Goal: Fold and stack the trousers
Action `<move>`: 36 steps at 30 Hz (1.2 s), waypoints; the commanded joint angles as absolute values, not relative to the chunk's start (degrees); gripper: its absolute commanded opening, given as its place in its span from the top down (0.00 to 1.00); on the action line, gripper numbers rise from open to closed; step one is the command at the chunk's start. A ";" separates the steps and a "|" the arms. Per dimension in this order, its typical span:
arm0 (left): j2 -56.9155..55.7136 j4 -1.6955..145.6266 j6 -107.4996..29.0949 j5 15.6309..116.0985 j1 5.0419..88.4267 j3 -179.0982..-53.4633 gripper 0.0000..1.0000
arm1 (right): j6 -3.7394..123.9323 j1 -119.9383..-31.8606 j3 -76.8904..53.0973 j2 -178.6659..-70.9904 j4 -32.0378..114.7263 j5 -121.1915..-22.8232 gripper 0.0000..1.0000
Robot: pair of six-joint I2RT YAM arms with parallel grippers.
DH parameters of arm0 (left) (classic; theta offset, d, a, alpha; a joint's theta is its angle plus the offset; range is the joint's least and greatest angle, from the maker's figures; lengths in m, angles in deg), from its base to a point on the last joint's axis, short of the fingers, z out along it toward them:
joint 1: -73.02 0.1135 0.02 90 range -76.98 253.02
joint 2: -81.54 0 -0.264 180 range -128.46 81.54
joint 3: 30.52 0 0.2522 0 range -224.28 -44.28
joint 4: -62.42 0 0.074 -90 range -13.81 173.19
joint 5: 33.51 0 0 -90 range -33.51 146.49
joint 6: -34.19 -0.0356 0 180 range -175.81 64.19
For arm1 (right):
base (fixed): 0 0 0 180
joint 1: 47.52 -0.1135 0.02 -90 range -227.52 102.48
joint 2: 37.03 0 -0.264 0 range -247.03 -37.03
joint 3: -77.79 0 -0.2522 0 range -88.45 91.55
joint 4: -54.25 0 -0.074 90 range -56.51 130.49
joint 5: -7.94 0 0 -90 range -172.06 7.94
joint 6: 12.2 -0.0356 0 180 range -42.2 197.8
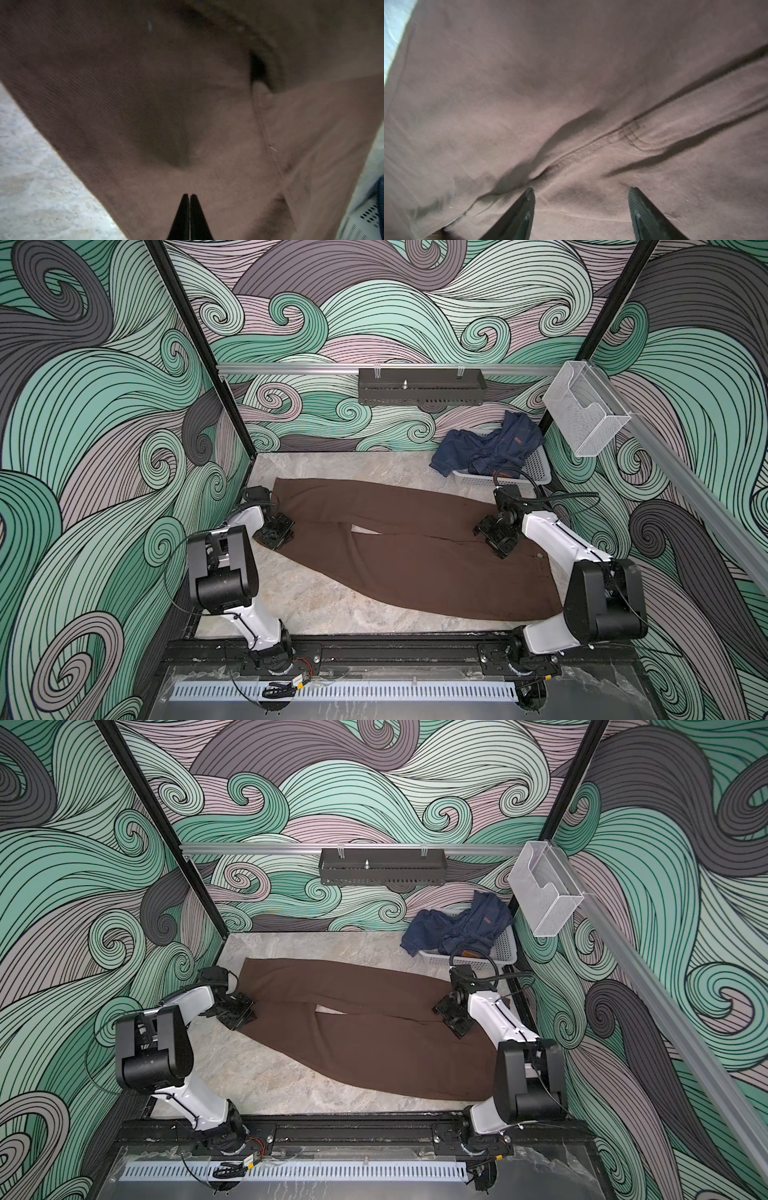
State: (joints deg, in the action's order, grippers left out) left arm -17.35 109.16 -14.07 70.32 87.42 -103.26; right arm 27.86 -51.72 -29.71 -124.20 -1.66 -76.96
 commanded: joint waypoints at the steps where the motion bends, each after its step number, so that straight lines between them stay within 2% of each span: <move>1: -19.14 110.37 -13.16 66.20 87.61 -105.02 0.92 | 27.30 -51.47 -25.15 -127.32 -0.71 -75.57 0.28; 9: -24.51 113.78 -14.04 64.32 90.13 -108.36 0.97 | 26.54 -49.70 -16.15 -140.95 0.28 -73.08 0.28; 16: -22.96 120.83 -15.71 62.65 94.59 -108.60 1.00 | 24.01 -45.61 -14.80 -149.09 1.38 -73.30 0.28; 23: -20.39 121.75 -17.13 62.82 99.93 -102.78 1.00 | 21.97 -42.76 -18.71 -149.62 2.44 -74.74 0.28; 28: -13.38 123.68 -19.49 63.53 106.15 -99.44 1.00 | 22.41 -41.04 -19.68 -147.91 2.39 -75.66 0.28; 32: -7.66 126.53 -21.54 64.72 111.50 -99.75 1.00 | 23.02 -40.66 -18.85 -147.03 1.93 -75.65 0.28; 36: -5.25 126.64 -20.90 68.97 111.60 -101.67 1.00 | 23.44 -41.07 -18.23 -145.66 1.58 -74.72 0.28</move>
